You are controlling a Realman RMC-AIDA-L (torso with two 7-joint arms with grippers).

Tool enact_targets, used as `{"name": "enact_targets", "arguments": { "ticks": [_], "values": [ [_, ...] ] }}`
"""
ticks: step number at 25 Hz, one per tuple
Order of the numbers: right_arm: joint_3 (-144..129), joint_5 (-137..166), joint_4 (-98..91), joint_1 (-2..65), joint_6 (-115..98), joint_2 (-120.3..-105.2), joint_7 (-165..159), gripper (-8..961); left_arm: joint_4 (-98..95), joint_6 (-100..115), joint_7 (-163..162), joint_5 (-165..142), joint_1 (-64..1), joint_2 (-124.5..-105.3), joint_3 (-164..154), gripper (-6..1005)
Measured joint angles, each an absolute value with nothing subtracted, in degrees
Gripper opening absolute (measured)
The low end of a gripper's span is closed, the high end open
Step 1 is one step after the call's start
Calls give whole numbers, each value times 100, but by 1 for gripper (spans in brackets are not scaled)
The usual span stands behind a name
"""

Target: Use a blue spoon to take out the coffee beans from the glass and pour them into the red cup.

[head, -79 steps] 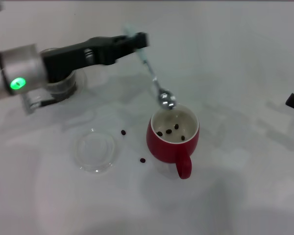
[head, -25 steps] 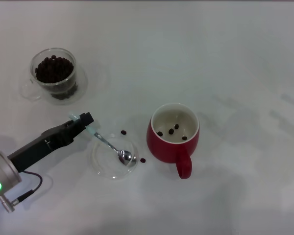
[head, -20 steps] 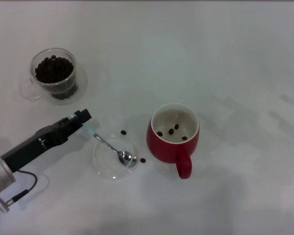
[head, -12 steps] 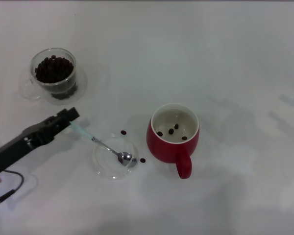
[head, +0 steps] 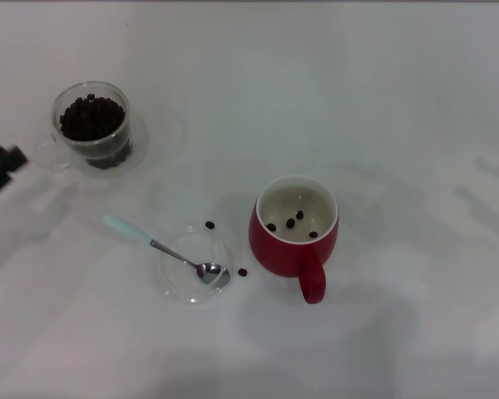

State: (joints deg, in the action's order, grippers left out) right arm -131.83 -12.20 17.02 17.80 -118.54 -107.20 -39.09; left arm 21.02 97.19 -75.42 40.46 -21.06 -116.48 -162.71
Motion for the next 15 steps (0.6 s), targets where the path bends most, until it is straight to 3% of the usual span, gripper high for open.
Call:
{"name": "enact_targets", "arguments": {
  "ticks": [4, 10, 15],
  "values": [
    [-13183, -1503, 1653, 1720, -11995, -10847, -3907, 598, 2429, 9854, -6719, 4549, -2039, -11619, -16247, 467],
    [-13183, -2205, 1560, 1563, -12272, -11280, -3727, 598, 2496, 9585, -5434, 5676, -1767, -11744, -16216, 467],
    [-13183, -2424, 1389, 1495, -12236, -11462, -3629, 598, 2485, 9371, -5205, 6091, -1782, -11798, -16216, 467]
  ]
}}
